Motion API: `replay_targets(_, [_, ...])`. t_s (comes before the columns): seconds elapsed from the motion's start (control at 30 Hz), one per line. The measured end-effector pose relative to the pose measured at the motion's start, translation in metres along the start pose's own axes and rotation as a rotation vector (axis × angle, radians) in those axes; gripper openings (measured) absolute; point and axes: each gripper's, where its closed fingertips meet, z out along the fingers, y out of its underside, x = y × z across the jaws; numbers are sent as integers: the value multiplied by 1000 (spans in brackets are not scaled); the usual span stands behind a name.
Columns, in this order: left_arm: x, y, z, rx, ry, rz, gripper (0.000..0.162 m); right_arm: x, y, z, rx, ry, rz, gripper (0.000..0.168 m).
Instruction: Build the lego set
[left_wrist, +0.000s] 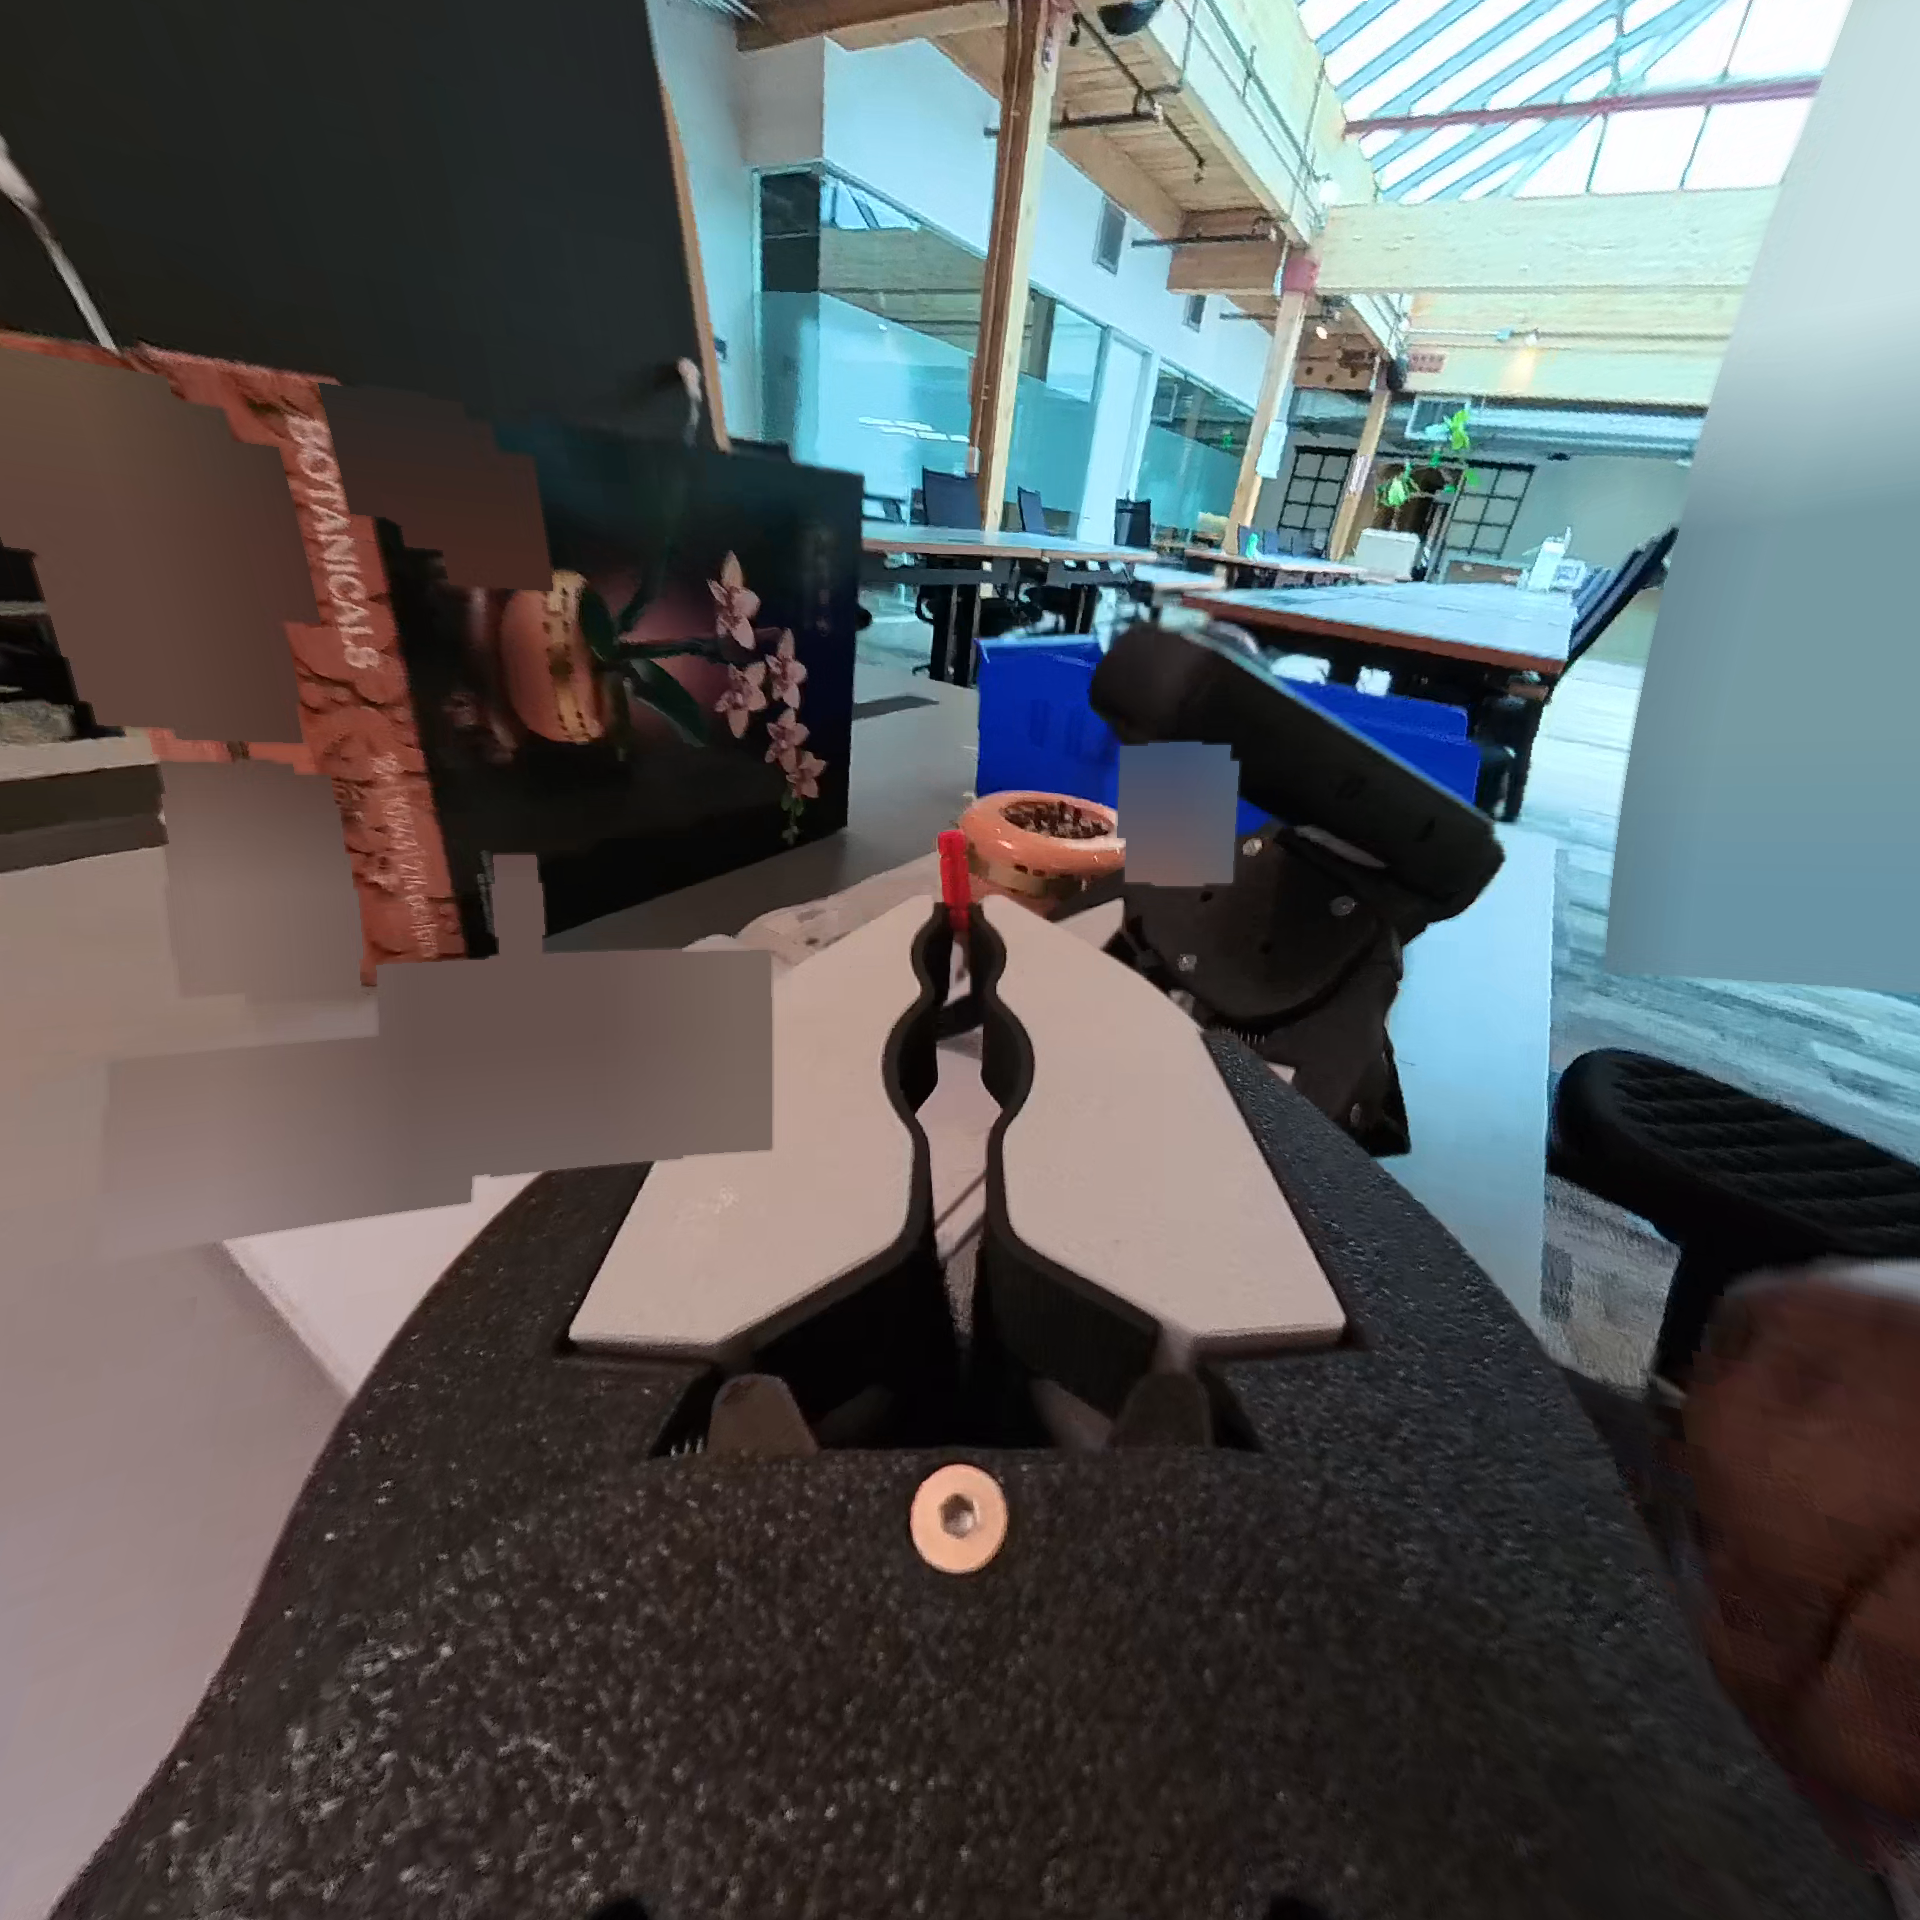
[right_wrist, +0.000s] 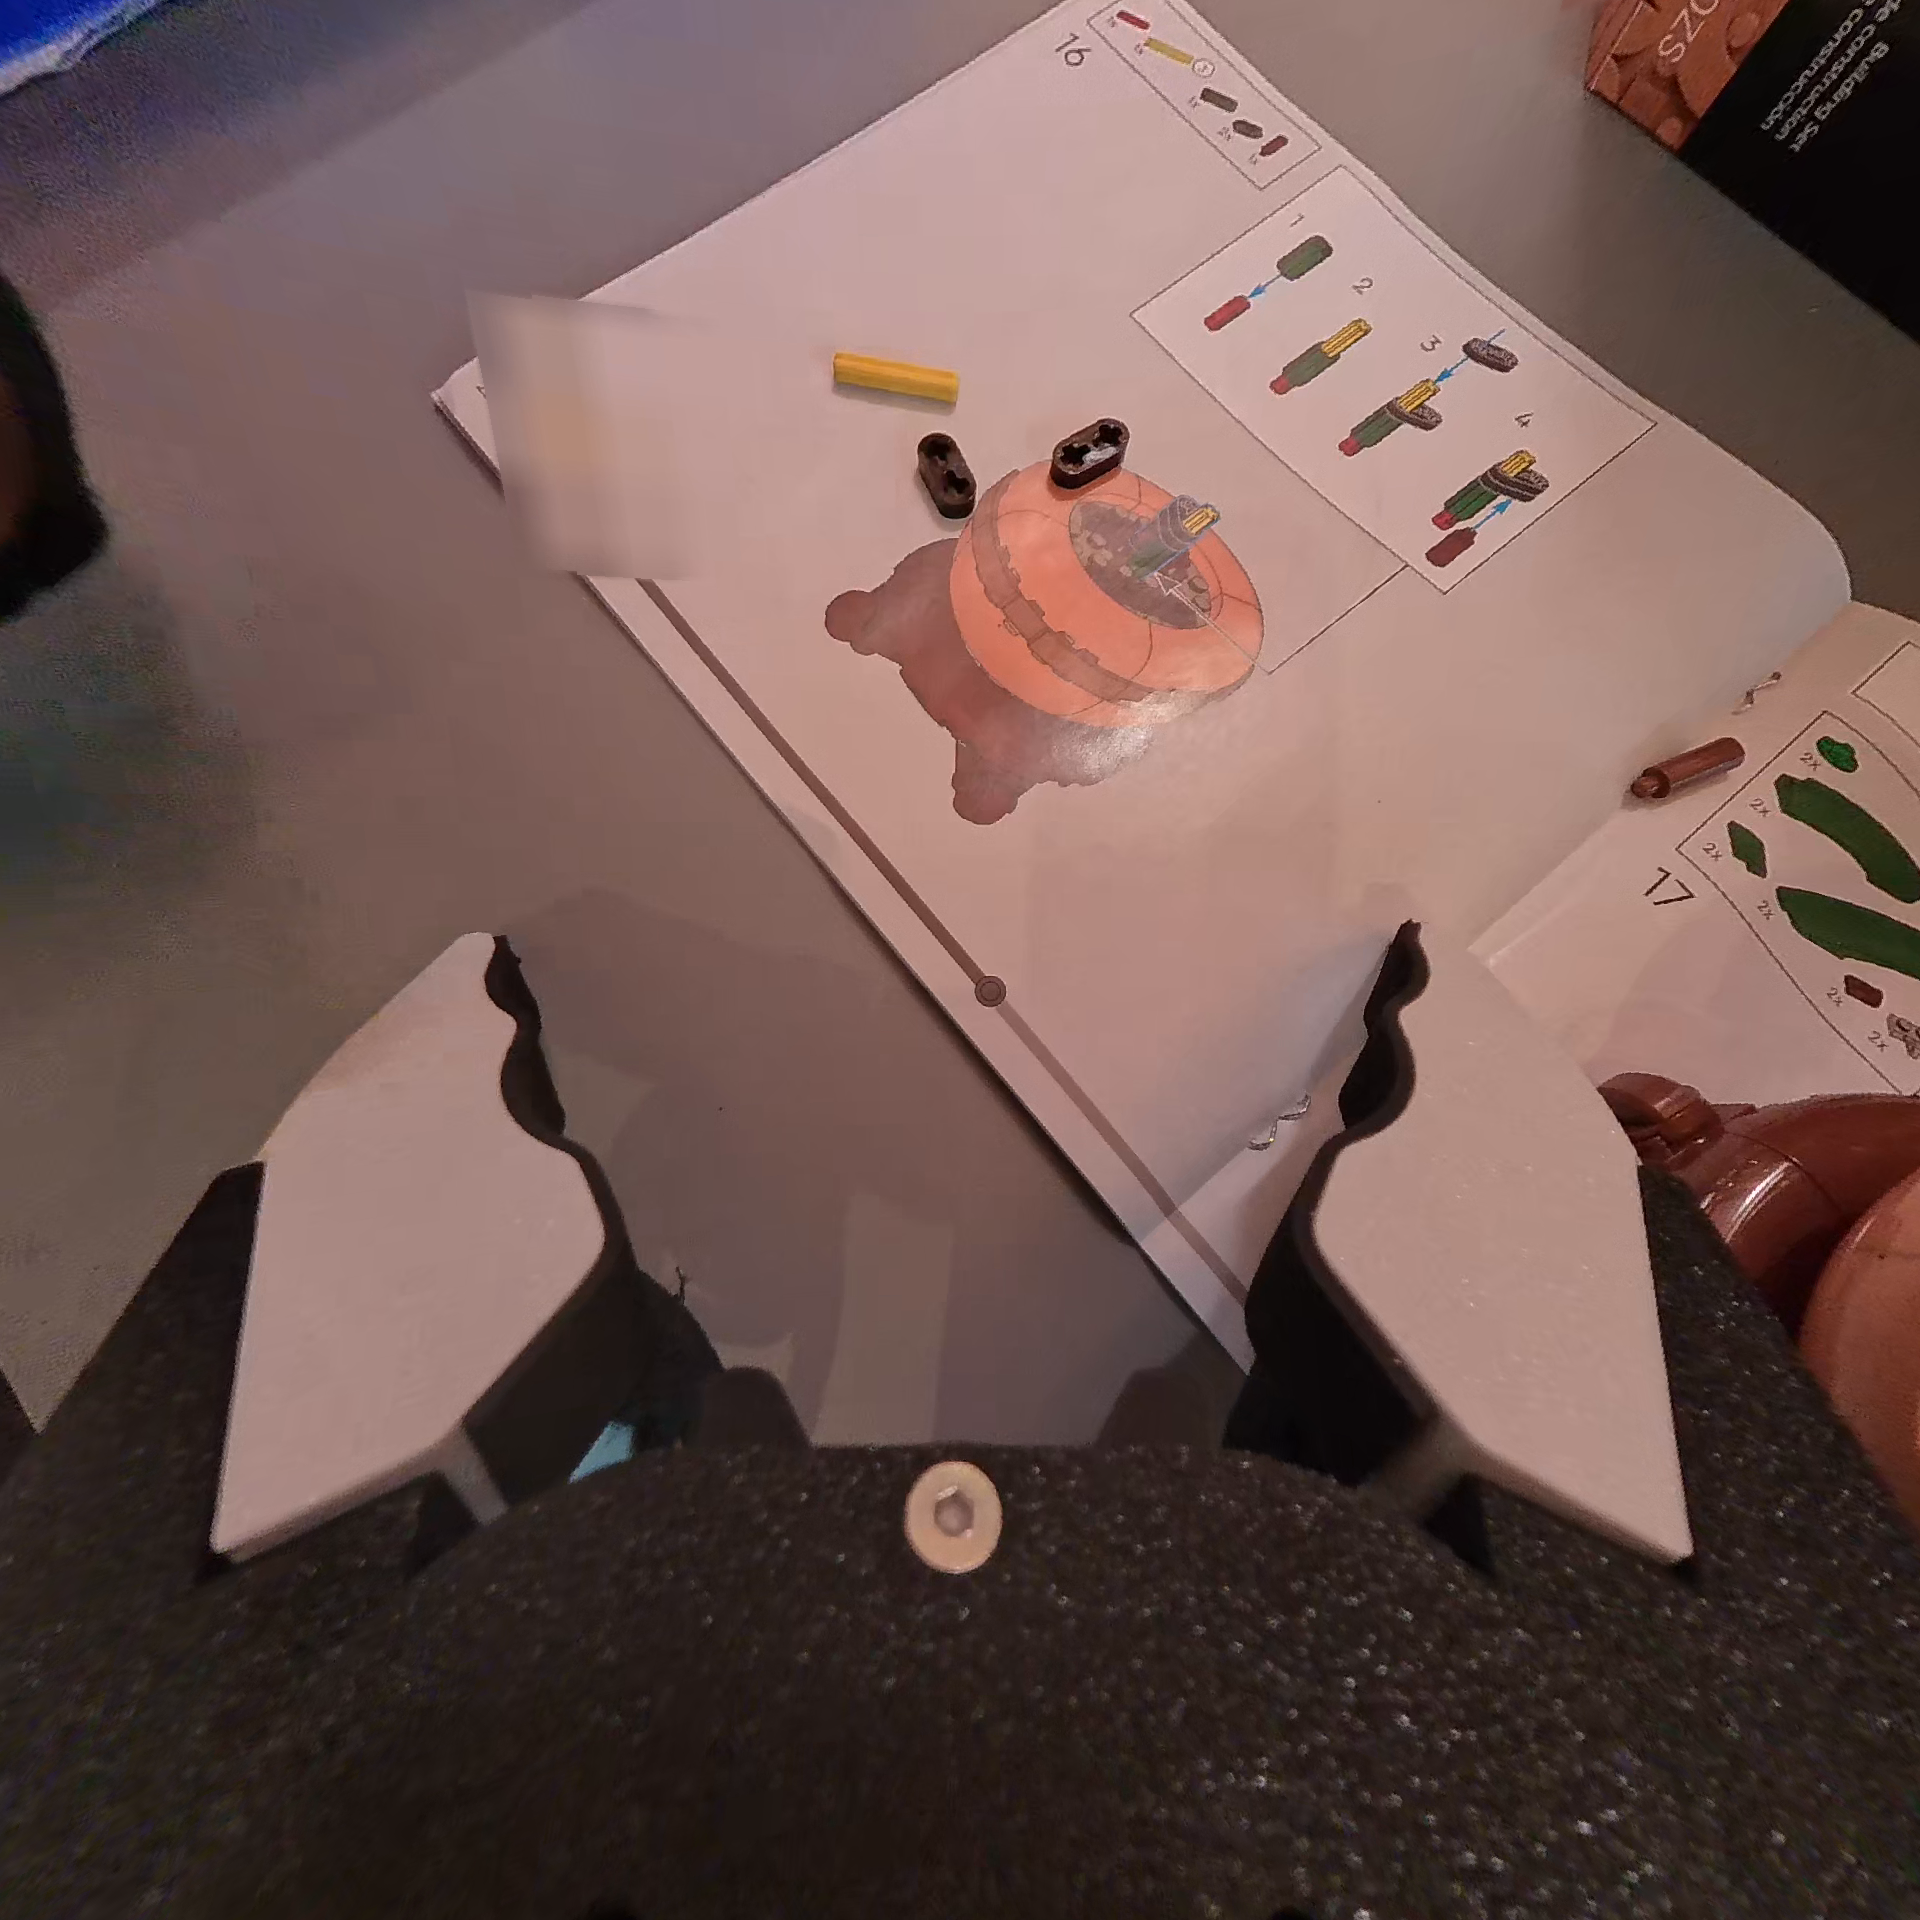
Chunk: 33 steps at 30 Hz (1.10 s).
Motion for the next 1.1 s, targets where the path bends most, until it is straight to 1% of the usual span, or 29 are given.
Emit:
replay_targets(0.13, [-9,-23,-19,38,-75,37,2,0,0,0,0,0,0,145])
replay_targets(0.27, [-12,-33,-30,64,-96,72,2,0,0,0,0,0,0,145])
replay_targets(0.5, [-21,-21,-30,59,-88,21,2,0,0,0,0,0,0,145])
replay_targets(0.6, [-21,-16,-24,43,-83,13,2,2,0,-1,1,4,2,143])
replay_targets(0.73, [-18,-2,-13,-11,-84,28,2,1,1,-2,-2,-17,-15,146])
replay_targets(0.93, [-13,12,-1,-35,-44,-22,2,1,1,-2,-2,-17,-15,146])
replay_targets(1.03, [-4,13,4,-27,-2,-45,2,1,1,-1,-2,-17,-15,146])
replay_targets(1.1, [-3,11,3,-27,-3,-27,2,2,1,-1,-2,-17,-15,146])
